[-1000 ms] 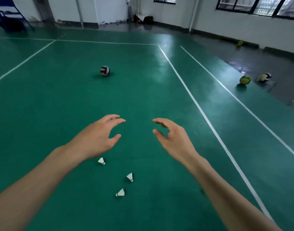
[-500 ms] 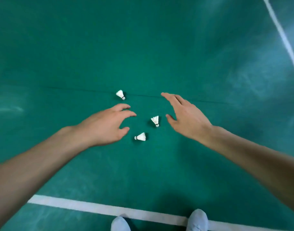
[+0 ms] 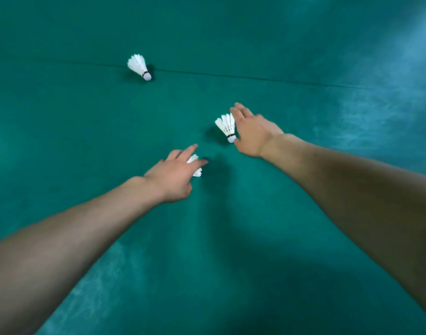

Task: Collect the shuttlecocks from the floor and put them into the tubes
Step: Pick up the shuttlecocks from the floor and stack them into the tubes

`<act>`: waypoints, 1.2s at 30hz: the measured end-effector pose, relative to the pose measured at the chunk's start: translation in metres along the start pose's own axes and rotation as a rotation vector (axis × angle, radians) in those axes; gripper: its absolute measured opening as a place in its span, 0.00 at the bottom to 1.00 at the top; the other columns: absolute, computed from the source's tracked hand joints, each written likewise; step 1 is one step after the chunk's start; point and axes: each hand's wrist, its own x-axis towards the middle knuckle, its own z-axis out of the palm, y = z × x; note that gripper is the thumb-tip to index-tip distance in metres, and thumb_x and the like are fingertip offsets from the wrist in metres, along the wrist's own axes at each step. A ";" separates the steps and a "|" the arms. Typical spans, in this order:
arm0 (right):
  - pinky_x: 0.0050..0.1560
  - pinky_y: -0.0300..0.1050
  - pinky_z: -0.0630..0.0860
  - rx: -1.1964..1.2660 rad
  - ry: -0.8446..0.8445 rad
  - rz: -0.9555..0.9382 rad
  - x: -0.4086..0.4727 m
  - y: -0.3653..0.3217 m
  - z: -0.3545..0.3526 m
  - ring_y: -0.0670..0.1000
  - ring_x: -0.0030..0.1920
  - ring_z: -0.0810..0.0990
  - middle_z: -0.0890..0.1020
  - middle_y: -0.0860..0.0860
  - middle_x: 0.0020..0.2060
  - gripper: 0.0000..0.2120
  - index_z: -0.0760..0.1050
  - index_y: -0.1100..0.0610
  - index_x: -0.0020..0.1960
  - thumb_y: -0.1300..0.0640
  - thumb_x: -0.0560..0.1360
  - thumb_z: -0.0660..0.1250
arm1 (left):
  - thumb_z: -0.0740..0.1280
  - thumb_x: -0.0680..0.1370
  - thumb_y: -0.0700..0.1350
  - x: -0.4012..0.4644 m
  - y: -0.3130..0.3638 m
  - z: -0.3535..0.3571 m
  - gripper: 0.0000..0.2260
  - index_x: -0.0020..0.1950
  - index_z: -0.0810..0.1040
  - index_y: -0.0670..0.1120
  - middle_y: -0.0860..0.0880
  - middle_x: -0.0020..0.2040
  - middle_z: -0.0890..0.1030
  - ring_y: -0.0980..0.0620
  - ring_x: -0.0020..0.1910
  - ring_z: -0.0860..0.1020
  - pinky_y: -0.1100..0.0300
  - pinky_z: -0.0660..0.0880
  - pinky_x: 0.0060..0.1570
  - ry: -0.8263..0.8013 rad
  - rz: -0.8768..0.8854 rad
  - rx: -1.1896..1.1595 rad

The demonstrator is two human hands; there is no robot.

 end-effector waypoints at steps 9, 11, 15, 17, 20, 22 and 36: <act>0.60 0.60 0.76 -0.137 -0.021 -0.082 0.040 -0.006 0.034 0.63 0.74 0.65 0.37 0.44 0.83 0.39 0.44 0.52 0.84 0.61 0.80 0.62 | 0.64 0.76 0.37 0.014 -0.024 0.038 0.25 0.71 0.67 0.56 0.49 0.69 0.69 0.45 0.63 0.71 0.51 0.71 0.57 0.148 -0.018 0.148; 0.63 0.61 0.75 -0.111 -0.056 -0.041 0.045 -0.008 0.033 0.64 0.76 0.64 0.35 0.44 0.82 0.40 0.41 0.52 0.84 0.60 0.81 0.62 | 0.63 0.77 0.37 0.009 -0.023 0.041 0.22 0.69 0.69 0.55 0.50 0.65 0.71 0.46 0.61 0.70 0.53 0.69 0.56 0.200 -0.021 0.201; 0.65 0.61 0.73 -0.106 -0.099 -0.035 0.053 -0.014 0.041 0.64 0.78 0.62 0.32 0.44 0.82 0.44 0.36 0.50 0.84 0.57 0.81 0.64 | 0.63 0.76 0.36 -0.008 -0.029 0.054 0.23 0.68 0.69 0.53 0.50 0.65 0.71 0.46 0.61 0.69 0.55 0.67 0.52 0.228 0.006 0.285; 0.67 0.62 0.72 -0.106 -0.111 -0.046 0.059 -0.015 0.041 0.63 0.79 0.59 0.32 0.44 0.81 0.45 0.35 0.50 0.84 0.58 0.81 0.64 | 0.63 0.76 0.36 -0.016 -0.035 0.057 0.21 0.67 0.69 0.52 0.50 0.66 0.70 0.46 0.61 0.69 0.54 0.68 0.53 0.222 0.023 0.314; 0.69 0.62 0.71 -0.120 -0.133 -0.040 0.066 -0.015 0.039 0.64 0.79 0.60 0.32 0.45 0.82 0.45 0.36 0.50 0.84 0.57 0.81 0.65 | 0.62 0.77 0.38 -0.026 -0.044 0.058 0.18 0.65 0.70 0.52 0.50 0.67 0.69 0.46 0.62 0.70 0.53 0.71 0.55 0.220 0.029 0.347; 0.69 0.62 0.71 -0.133 -0.156 -0.021 0.068 -0.013 0.037 0.65 0.78 0.61 0.40 0.47 0.83 0.43 0.37 0.50 0.84 0.57 0.81 0.64 | 0.62 0.77 0.37 -0.032 -0.049 0.058 0.19 0.66 0.70 0.53 0.50 0.70 0.68 0.46 0.63 0.69 0.52 0.71 0.56 0.203 0.024 0.350; 0.38 0.47 0.68 -0.469 -0.094 -0.025 0.040 -0.010 0.035 0.57 0.37 0.73 0.82 0.54 0.45 0.15 0.63 0.54 0.34 0.64 0.74 0.66 | 0.62 0.75 0.35 -0.032 -0.045 0.073 0.29 0.74 0.67 0.53 0.41 0.82 0.44 0.40 0.75 0.57 0.47 0.68 0.58 0.141 0.056 0.478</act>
